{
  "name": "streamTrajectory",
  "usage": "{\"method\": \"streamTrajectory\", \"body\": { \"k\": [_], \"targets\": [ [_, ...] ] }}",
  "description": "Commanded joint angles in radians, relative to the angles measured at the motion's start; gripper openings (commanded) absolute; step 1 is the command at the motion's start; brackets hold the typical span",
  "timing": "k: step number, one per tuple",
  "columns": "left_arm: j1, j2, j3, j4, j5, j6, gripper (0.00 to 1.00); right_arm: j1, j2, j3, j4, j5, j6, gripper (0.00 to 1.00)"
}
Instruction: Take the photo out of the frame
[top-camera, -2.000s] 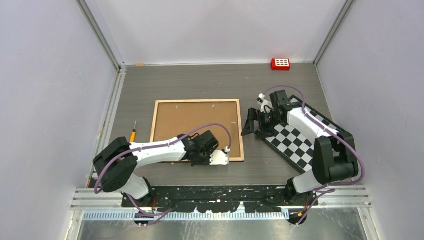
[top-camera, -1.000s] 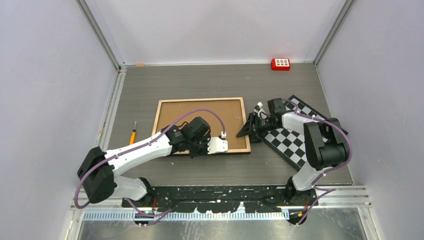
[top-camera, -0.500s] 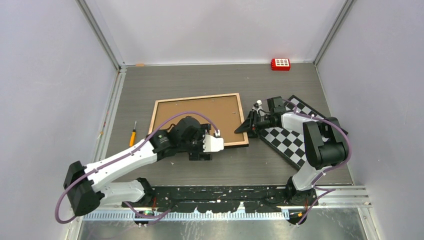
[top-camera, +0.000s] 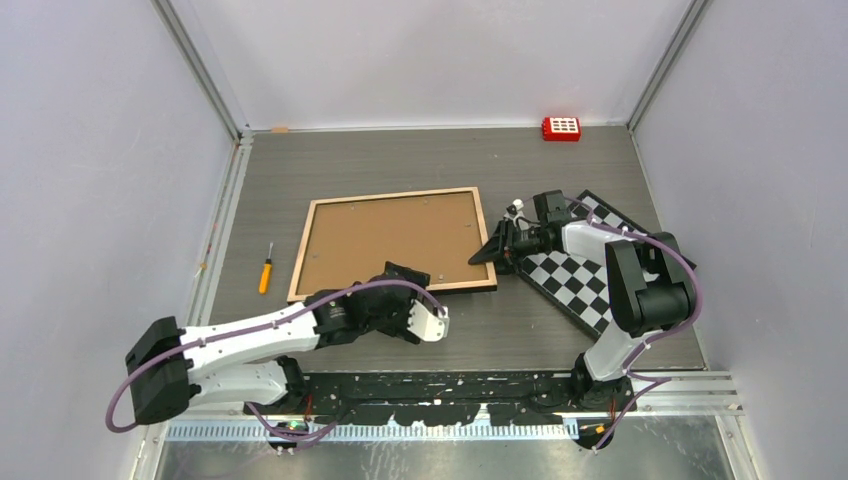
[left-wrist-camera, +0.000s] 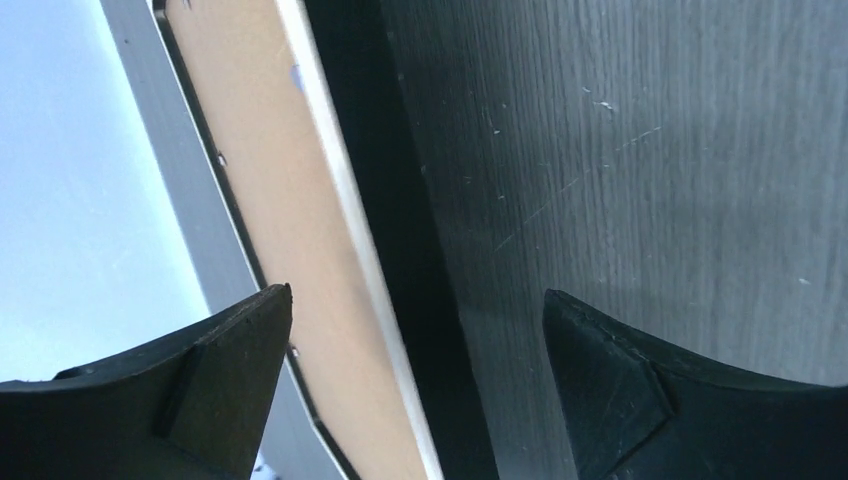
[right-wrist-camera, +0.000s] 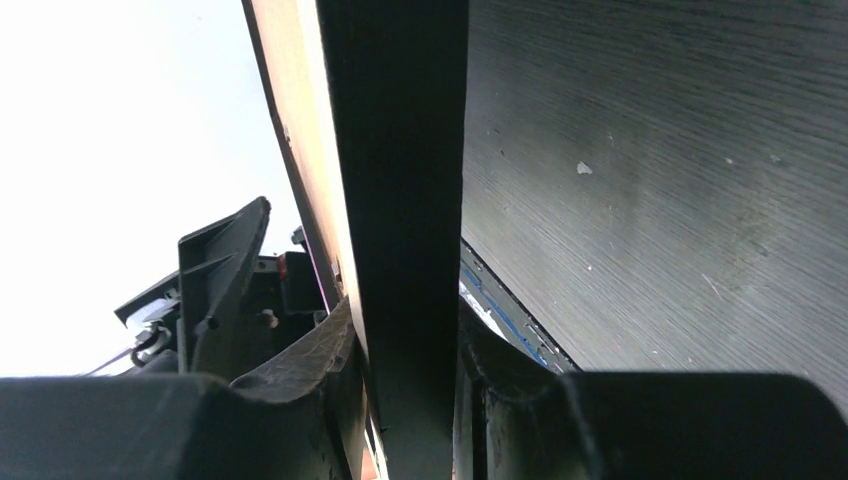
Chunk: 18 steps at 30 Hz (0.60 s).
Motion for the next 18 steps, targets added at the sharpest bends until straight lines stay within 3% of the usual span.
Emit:
{"method": "streamTrajectory", "body": {
  "k": [1, 6, 12, 15, 18],
  "targets": [
    [-0.039, 0.070, -0.060, 0.219, -0.167, 0.098, 0.97, -0.003, -0.005, 0.038, -0.065, -0.014, 0.038, 0.00],
    [-0.042, 0.142, -0.105, 0.345, -0.264, 0.135, 0.96, -0.002, -0.011, 0.035, -0.079, -0.013, 0.028, 0.01],
    [-0.042, 0.210, -0.080, 0.387, -0.338, 0.135, 0.79, -0.003, -0.002, 0.036, -0.087, -0.016, 0.025, 0.01],
    [-0.043, 0.228, -0.048, 0.358, -0.365, 0.111, 0.64, -0.003, 0.000, 0.036, -0.087, -0.015, 0.023, 0.01],
    [-0.043, 0.233, -0.001, 0.284, -0.375, 0.089, 0.40, -0.003, -0.003, 0.035, -0.091, -0.012, 0.021, 0.00]
  ]
}}
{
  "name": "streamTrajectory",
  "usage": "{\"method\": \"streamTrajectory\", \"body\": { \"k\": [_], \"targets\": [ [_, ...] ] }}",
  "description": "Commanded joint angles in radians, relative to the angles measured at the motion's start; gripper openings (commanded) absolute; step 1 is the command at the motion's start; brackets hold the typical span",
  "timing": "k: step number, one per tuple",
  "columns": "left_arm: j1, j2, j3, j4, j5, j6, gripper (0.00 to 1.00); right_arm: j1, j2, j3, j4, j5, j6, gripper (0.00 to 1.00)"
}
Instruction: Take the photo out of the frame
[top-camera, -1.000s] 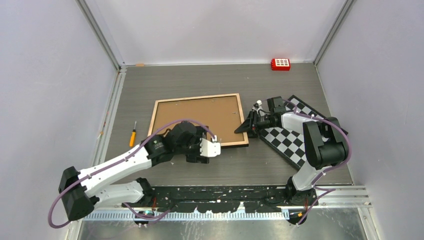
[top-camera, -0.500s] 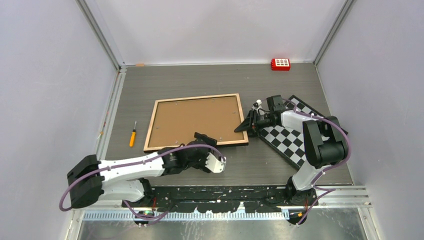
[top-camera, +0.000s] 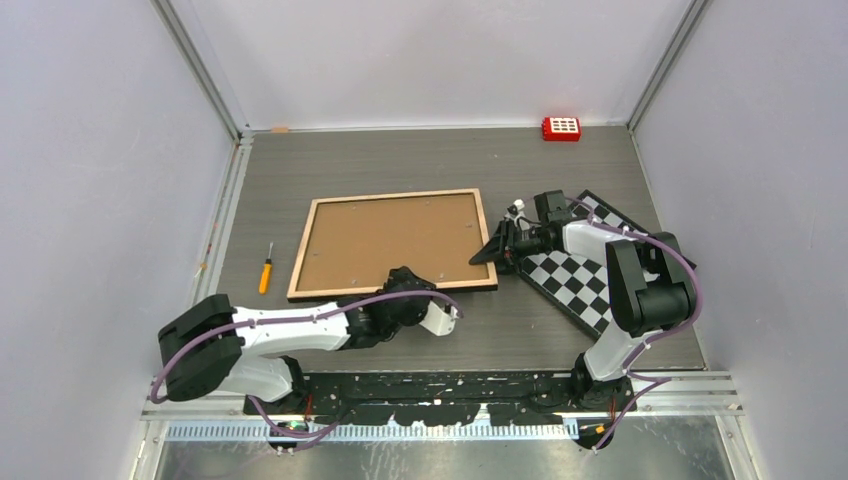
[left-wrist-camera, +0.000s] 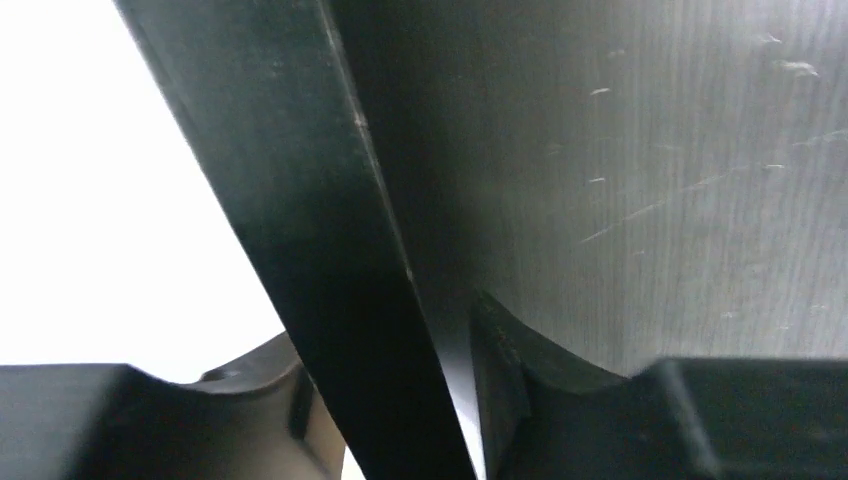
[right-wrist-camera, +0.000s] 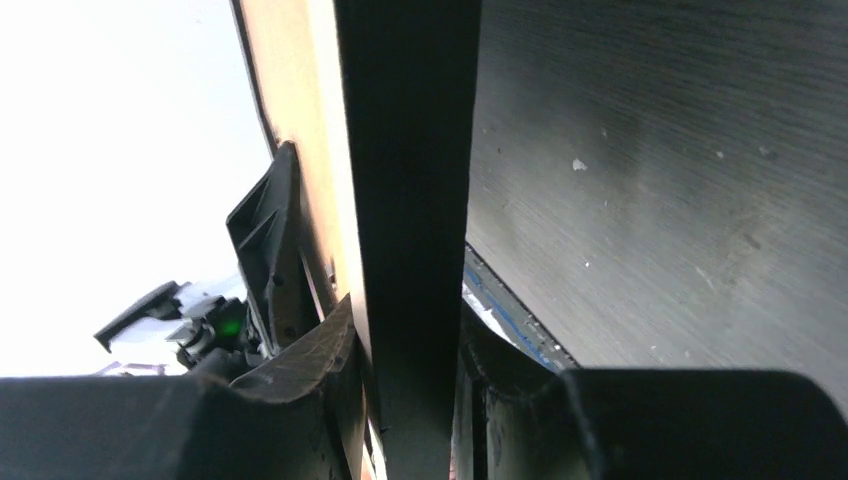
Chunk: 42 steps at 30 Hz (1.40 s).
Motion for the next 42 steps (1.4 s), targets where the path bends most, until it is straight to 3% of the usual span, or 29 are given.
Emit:
{"method": "streamTrajectory", "body": {
  "k": [1, 3, 5, 9, 12, 19, 24, 37, 42],
  "targets": [
    [-0.002, 0.003, 0.099, -0.049, -0.049, -0.039, 0.31, -0.001, -0.005, 0.029, -0.069, -0.017, 0.042, 0.01],
    [-0.001, 0.001, 0.131, -0.120, -0.035, -0.043, 0.14, -0.002, -0.006, 0.031, -0.070, -0.012, 0.038, 0.07],
    [-0.001, -0.006, 0.158, -0.171, -0.027, -0.048, 0.03, -0.001, -0.013, 0.034, -0.075, -0.005, 0.027, 0.34],
    [-0.002, -0.007, 0.252, -0.338, -0.013, -0.104, 0.00, -0.002, -0.044, 0.047, -0.120, 0.028, -0.030, 0.76],
    [0.001, 0.002, 0.365, -0.537, 0.021, -0.180, 0.00, -0.009, -0.067, 0.070, -0.182, 0.069, -0.093, 0.98],
    [0.019, 0.065, 0.716, -0.955, 0.162, -0.356, 0.00, -0.073, -0.152, 0.160, -0.301, 0.165, -0.219, 1.00],
    [0.023, 0.108, 0.912, -1.156, 0.254, -0.427, 0.00, -0.131, -0.218, 0.192, -0.346, 0.186, -0.291, 1.00],
    [0.043, 0.226, 1.286, -1.416, 0.486, -0.515, 0.00, -0.168, -0.261, 0.165, -0.413, 0.160, -0.357, 1.00],
    [0.116, 0.283, 1.434, -1.468, 0.625, -0.578, 0.00, -0.168, -0.281, 0.139, -0.436, 0.154, -0.384, 1.00]
  ]
}}
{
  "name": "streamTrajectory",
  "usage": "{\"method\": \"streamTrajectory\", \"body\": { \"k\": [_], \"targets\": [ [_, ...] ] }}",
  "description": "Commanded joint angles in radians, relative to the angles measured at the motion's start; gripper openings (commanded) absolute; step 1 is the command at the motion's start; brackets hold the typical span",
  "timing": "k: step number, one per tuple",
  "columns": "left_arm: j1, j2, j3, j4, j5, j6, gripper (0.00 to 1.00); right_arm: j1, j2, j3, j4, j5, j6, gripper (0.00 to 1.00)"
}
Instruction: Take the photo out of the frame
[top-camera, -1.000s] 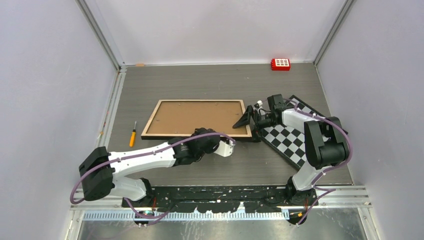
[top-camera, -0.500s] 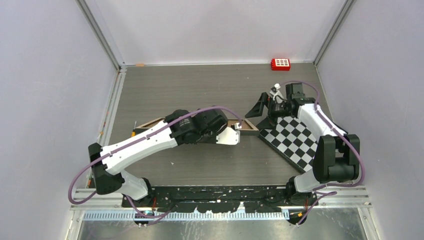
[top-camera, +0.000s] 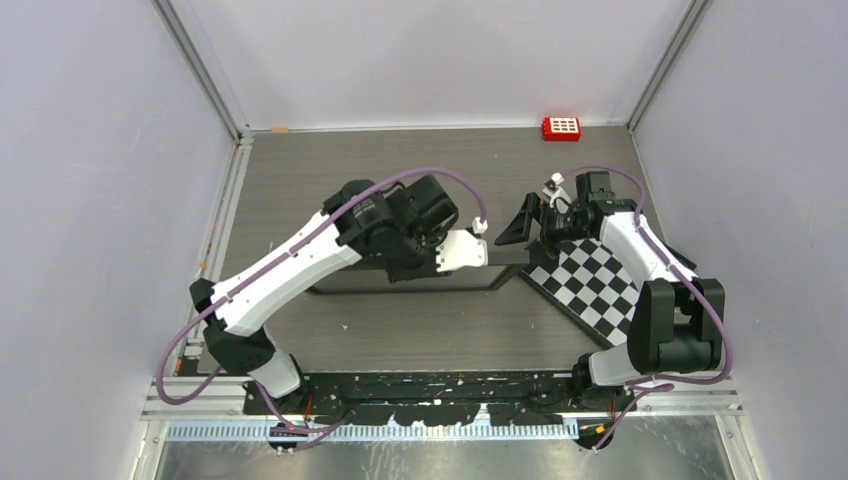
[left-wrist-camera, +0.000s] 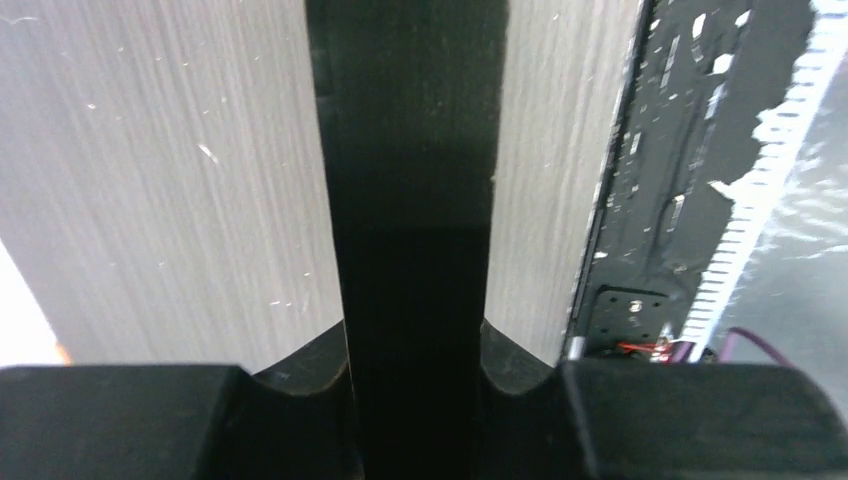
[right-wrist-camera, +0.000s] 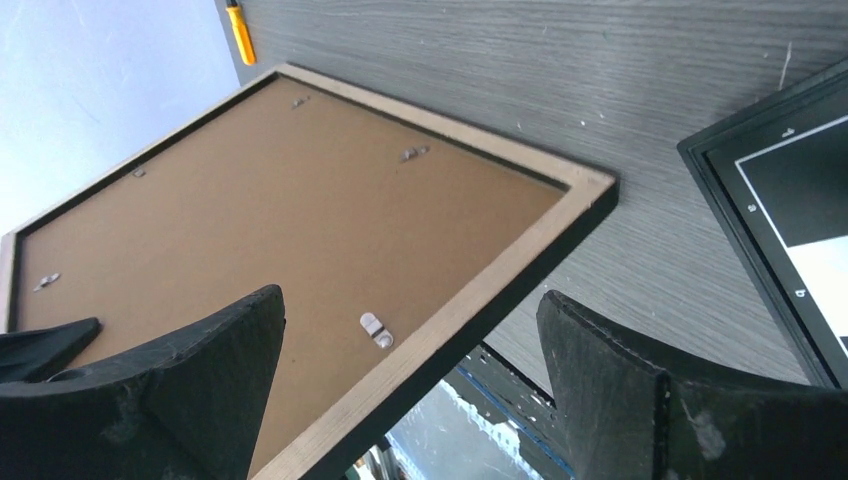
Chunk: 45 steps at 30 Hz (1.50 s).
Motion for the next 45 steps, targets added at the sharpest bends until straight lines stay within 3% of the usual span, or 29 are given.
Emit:
{"method": "streamTrajectory", "body": {
  "k": [1, 8, 20, 25, 33, 38, 45],
  "targets": [
    [0.086, 0.032, 0.173, -0.053, 0.193, -0.084, 0.00, 0.000, -0.055, -0.012, -0.030, -0.024, -0.046, 1.00],
    [0.285, 0.146, 0.325, -0.078, 0.418, -0.168, 0.00, 0.000, -0.067, -0.028, -0.046, -0.002, -0.059, 1.00],
    [0.727, 0.279, 0.278, 0.087, 0.717, -0.237, 0.00, -0.059, -0.075, 0.002, -0.095, 0.067, -0.095, 1.00],
    [0.908, 0.299, 0.131, 0.261, 0.807, -0.334, 0.00, -0.061, -0.061, 0.018, -0.103, 0.062, -0.096, 1.00],
    [1.139, 0.285, -0.200, 0.642, 0.867, -0.612, 0.00, -0.061, -0.047, 0.017, -0.091, 0.037, -0.080, 1.00],
    [1.184, 0.216, -0.458, 0.902, 0.847, -0.754, 0.00, -0.061, -0.024, 0.016, -0.045, 0.032, -0.045, 1.00],
    [1.186, 0.188, -0.730, 1.102, 0.820, -0.852, 0.00, -0.045, 0.035, 0.037, -0.006, 0.036, -0.017, 1.00]
  ]
}}
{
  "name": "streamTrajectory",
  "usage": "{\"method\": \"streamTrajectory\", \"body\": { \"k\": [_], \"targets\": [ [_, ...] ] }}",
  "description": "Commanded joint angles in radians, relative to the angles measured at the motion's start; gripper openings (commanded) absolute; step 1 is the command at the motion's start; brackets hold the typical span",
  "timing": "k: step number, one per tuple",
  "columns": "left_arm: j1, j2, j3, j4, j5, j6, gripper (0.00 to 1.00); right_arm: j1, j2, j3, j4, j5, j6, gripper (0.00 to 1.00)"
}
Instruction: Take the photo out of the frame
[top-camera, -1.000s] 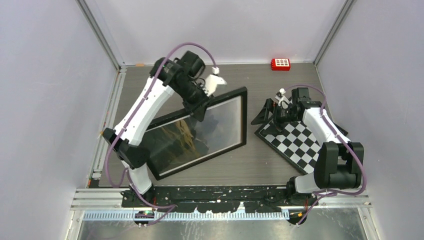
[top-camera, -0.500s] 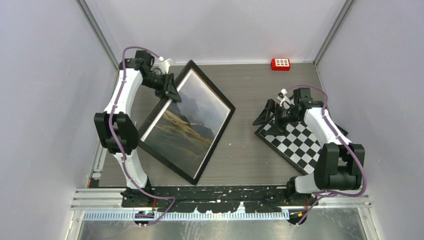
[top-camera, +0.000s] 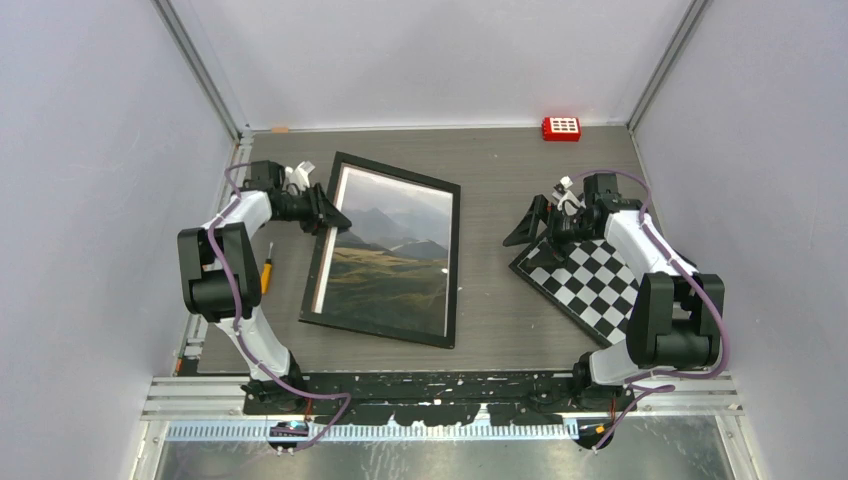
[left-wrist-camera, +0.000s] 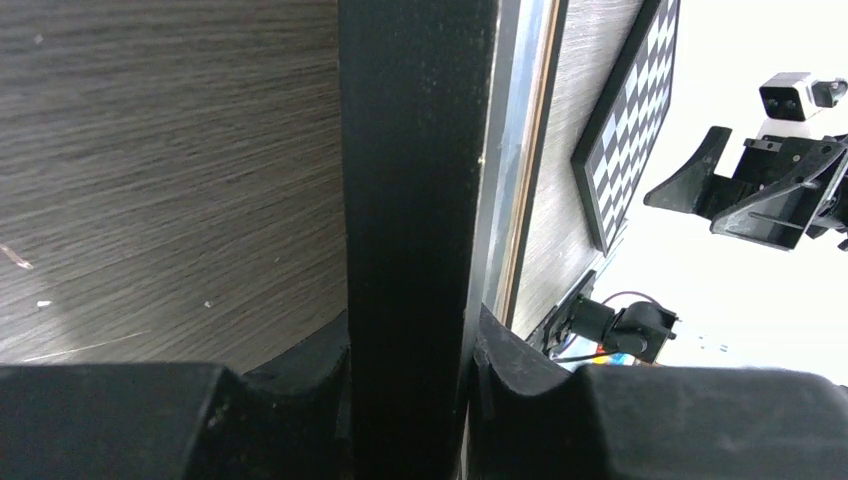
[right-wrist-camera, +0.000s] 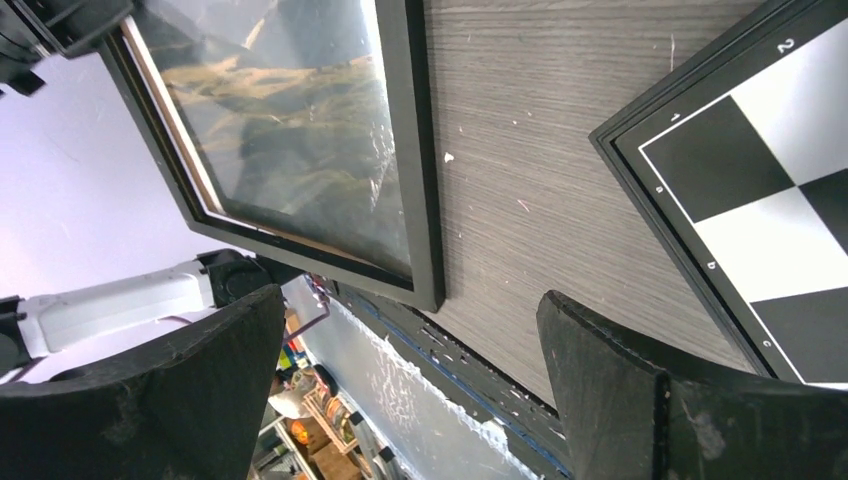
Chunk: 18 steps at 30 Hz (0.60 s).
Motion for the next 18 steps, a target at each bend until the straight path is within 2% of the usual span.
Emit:
{"method": "streamTrajectory", "body": {
  "k": [1, 6, 14, 18],
  "targets": [
    [-0.009, -0.042, -0.099, 0.221, -0.083, -0.115, 0.00, 0.014, 0.040, 0.054, 0.047, -0.016, 0.024, 1.00],
    [-0.009, -0.006, -0.190, 0.394, -0.053, -0.218, 0.00, 0.027, 0.087, 0.055, 0.074, -0.023, 0.031, 1.00],
    [-0.010, 0.066, -0.230, 0.492, -0.072, -0.292, 0.01, 0.078, 0.146, 0.069, 0.105, -0.005, 0.023, 1.00],
    [-0.021, 0.058, -0.251, 0.484, -0.109, -0.288, 0.18, 0.088, 0.172, 0.082, 0.116, 0.003, 0.016, 1.00]
  ]
}}
